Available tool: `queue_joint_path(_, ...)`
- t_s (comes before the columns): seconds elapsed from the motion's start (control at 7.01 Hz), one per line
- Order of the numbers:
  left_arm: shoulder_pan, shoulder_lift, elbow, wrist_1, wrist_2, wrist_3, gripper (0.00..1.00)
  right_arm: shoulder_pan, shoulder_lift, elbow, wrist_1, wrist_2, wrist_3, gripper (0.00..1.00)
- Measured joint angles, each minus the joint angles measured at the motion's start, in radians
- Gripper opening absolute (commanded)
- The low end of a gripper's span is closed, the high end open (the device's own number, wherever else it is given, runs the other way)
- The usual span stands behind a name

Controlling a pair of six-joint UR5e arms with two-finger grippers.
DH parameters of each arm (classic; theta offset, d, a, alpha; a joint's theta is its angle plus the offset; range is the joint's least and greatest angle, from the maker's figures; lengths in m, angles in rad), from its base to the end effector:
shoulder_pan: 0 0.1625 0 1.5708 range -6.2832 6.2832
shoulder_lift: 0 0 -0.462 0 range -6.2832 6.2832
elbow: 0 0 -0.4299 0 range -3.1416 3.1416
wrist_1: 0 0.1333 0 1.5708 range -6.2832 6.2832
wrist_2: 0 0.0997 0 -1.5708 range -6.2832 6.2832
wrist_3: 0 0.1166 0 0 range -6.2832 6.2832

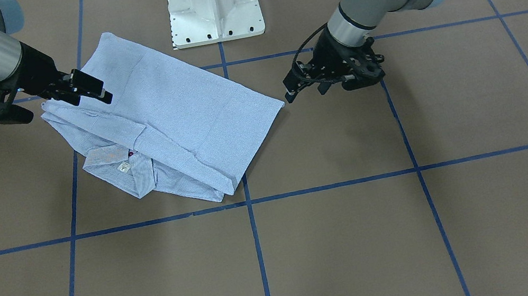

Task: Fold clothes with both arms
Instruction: 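Drag the folded shirt with the right gripper toward the robot, rotating it, then push the shirt's corner with the left gripper to straighten it while the right gripper withdraws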

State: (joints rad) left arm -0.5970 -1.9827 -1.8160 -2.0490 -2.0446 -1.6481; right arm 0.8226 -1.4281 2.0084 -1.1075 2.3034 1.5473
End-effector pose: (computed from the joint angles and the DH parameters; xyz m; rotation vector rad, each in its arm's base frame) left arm 0.5020 -0.4381 0.2766 -0.1215 1.1859 -0.3243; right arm -0.3338 -0.4410 0.3416 -0.1964 -1.1771 0.3208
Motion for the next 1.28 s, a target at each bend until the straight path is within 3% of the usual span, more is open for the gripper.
queue_joint_path(0.29, 0.12, -0.01, 0.027, 0.007, 0.096, -0.093, 0.94, 0.05, 0.035, -0.007, -0.003, -0.037, -0.039, 1.0)
queue_joint_path(0.57, 0.151, -0.038, 0.098, 0.015, 0.15, -0.111, 0.89, 0.06, 0.044, -0.009, -0.004, -0.042, -0.045, 1.0)
queue_joint_path(1.0, 0.156, -0.068, 0.139, 0.016, 0.166, -0.115, 0.65, 0.062, 0.045, -0.012, -0.003, -0.042, -0.046, 1.0)
queue_joint_path(1.28, 0.156, -0.074, 0.144, 0.017, 0.167, -0.116, 0.55, 0.062, 0.044, -0.017, -0.002, -0.042, -0.047, 1.0)
